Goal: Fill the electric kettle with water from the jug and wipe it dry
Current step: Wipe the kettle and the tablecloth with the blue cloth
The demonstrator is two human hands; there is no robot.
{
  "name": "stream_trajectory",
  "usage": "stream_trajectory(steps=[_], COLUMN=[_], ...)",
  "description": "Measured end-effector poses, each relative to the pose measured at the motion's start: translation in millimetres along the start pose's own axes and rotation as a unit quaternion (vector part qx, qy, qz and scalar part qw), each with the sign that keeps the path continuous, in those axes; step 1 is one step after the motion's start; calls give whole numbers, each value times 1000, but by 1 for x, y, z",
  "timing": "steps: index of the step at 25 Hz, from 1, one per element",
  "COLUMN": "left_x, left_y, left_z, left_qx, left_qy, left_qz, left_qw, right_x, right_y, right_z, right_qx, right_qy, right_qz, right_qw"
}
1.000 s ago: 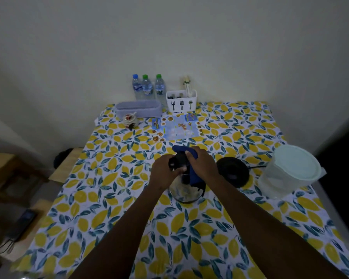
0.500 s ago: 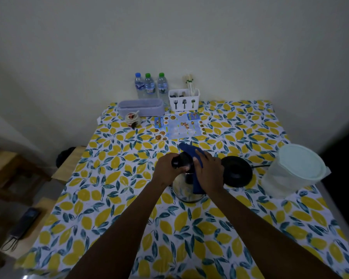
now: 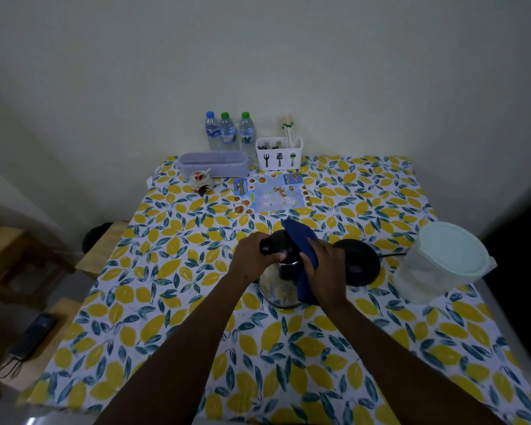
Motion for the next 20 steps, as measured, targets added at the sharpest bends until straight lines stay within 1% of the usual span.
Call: stream_trajectory(steps=[1, 2, 3, 5, 6, 7, 8, 9, 10, 11, 12, 14, 16, 18, 19, 20], left_x=[0, 0, -1, -2, -1, -1, -1, -2, -2, -1, -2, -2, -3, -2, -2, -1], left_y=[0, -1, -2, -3, -4, -5, -6, -6, -7, -8, -9, -11, -13, -13, -13, -13], left_z=[1, 1, 1, 1, 1, 1, 1, 1, 2, 3, 5, 7, 8, 8, 8, 8], left_qx=[1, 2, 2, 2, 1, 2, 3, 5, 7, 8, 10, 10, 8, 7, 6, 3], left_qy=[1, -2, -6, -15, -15, -13, -12, -12, -13, -16, -21, -28, -34, -37, -35, -33], left_qz=[0, 0, 1, -6, -14, -23, -30, -34, -36, -37, -36, -30, -26, -28, -32, -37], left_qw=[1000, 1000, 1000, 1000, 1000, 1000, 999, 999, 999, 999, 999, 999, 999, 999, 999, 999], right_x=[1, 4, 10, 18, 16, 8, -5, -20, -32, -41, -47, -55, -63, -68, -70, -72], right_y=[6, 13, 21, 41, 49, 55, 57, 53, 47, 45, 45, 45, 50, 48, 45, 37], right_z=[-6, -8, -9, -9, -9, -7, -5, -7, -9, -8, -5, -1, 1, -6, -14, -26], right_qx=[-1, -30, -76, -164, -197, -232, -275, -319, -355, -374, -380, -383, -379, -376, -374, -369], right_qy=[2, 11, 36, 95, 100, 71, 20, -30, -59, -67, -70, -91, -100, -67, -40, -16], right_qz=[3, 36, 87, 163, 193, 241, 325, 423, 498, 540, 544, 529, 535, 566, 574, 553], right_qw=[1000, 999, 993, 968, 956, 940, 905, 847, 789, 751, 745, 752, 749, 730, 727, 747])
Point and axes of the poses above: each hand's wrist, its own z-axis towards the middle knuckle, its own x-axis out of the back of the hand, y = z × x, the point moved 6 cm from there along z, towards the middle knuckle, and after that the axes turned 4 degrees about -y, right-handed, at the moved point
